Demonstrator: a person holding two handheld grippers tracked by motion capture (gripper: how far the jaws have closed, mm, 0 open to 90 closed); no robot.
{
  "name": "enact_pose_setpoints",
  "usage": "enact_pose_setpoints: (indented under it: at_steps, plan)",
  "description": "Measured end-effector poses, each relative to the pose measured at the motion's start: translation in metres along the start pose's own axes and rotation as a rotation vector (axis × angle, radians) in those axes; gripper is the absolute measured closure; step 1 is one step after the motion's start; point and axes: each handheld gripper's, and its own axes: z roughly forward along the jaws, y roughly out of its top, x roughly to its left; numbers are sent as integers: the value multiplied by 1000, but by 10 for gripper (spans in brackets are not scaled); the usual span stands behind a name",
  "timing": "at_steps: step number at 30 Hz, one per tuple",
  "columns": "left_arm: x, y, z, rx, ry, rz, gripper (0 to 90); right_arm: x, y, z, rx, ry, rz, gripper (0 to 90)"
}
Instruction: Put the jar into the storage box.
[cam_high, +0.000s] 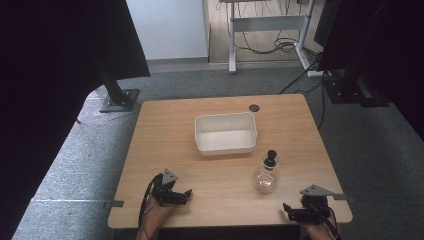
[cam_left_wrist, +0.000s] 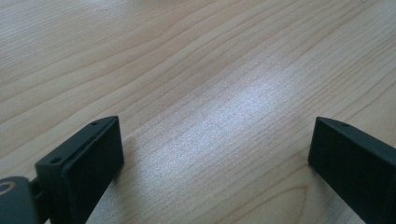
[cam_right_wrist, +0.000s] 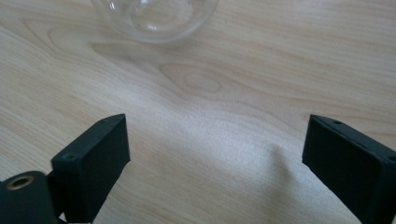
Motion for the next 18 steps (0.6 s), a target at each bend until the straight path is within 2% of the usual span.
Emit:
enact_pose_setpoints:
  at_steps: [4, 11, 15, 18]
  plan:
    - [0, 0, 0, 0, 1, 1, 28, 1, 7, -4, -19, 8, 18, 32]
    - [0, 0, 0, 0, 0, 0, 28, 2, 19, -7, -36, 23, 21, 13]
    - [0, 0, 0, 0, 1, 1, 28, 3, 28, -9, -54, 29, 10, 15]
    - [0, 0, 0, 0, 0, 1, 27, 6, 36, -12, -68, 29, -17, 13]
